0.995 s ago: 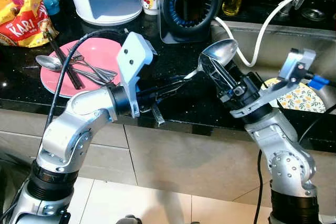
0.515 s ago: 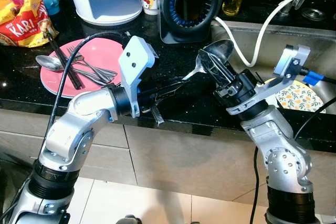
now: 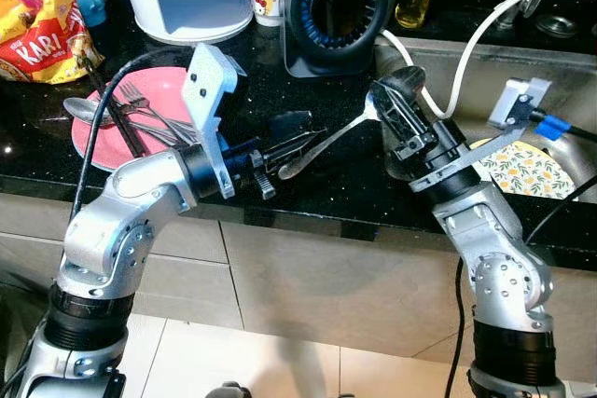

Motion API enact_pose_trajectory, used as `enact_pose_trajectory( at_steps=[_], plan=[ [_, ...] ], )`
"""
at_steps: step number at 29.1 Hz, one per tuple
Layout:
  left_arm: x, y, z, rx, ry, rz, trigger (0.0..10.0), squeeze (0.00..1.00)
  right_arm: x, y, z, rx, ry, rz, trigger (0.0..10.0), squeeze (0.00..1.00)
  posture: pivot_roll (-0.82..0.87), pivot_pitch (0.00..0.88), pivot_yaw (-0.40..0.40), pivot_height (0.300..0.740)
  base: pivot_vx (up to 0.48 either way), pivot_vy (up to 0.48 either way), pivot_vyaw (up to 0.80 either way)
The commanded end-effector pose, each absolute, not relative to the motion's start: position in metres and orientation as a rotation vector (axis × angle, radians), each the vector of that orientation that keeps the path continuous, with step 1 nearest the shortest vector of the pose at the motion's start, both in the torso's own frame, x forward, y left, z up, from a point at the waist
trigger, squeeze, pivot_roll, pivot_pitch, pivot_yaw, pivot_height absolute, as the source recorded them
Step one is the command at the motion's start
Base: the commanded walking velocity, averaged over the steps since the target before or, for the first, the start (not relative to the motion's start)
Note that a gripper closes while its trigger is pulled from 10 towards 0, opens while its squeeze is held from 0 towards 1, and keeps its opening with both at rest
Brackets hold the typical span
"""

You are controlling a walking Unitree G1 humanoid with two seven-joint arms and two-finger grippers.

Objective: Kitchen organization

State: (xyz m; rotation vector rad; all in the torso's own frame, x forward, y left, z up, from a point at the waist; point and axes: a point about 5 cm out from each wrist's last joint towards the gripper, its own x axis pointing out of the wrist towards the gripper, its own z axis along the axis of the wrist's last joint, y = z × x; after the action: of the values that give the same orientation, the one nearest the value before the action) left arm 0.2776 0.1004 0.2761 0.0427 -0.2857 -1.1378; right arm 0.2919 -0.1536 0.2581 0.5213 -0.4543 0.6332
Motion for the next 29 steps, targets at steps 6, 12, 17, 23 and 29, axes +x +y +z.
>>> enact_pose_trajectory(
  at_steps=[6, 12, 17, 23, 29],
  plan=[
    [0.277, 0.114, 0.274, 0.041, -0.259, -1.105, 10.0, 1.0, 0.299, -0.164, 0.258, 0.552, -0.475, 0.547, 0.0, 0.0, 0.04, 0.113, -0.002, 0.74, 0.0, 0.0, 0.0],
    [0.283, 0.154, 0.281, 0.102, -0.249, -0.92, 10.0, 1.0, 0.321, -0.184, 0.253, 0.528, -0.427, 0.376, 0.0, 0.0, 0.06, 0.115, -0.01, 0.74, 0.0, 0.0, -0.48],
    [0.285, 0.162, 0.281, 0.096, -0.224, -0.856, 10.0, 0.0, 0.328, -0.187, 0.253, 0.496, -0.419, 0.351, 0.0, 0.0, 0.07, 0.121, -0.016, 0.74, 0.0, 0.0, -0.8],
    [0.283, 0.152, 0.274, 0.071, -0.188, -0.861, 10.0, 0.0, 0.336, -0.184, 0.263, 0.454, -0.456, 0.311, 0.0, 0.0, 0.07, 0.136, -0.024, 0.74, 0.0, 0.0, -0.4],
    [0.281, 0.144, 0.268, 0.058, -0.155, -0.869, 10.0, 0.0, 0.345, -0.185, 0.282, 0.482, -0.541, 0.265, 0.0, 0.0, 0.07, 0.156, -0.028, 0.74, 0.0, 0.0, 0.0]
  ],
)
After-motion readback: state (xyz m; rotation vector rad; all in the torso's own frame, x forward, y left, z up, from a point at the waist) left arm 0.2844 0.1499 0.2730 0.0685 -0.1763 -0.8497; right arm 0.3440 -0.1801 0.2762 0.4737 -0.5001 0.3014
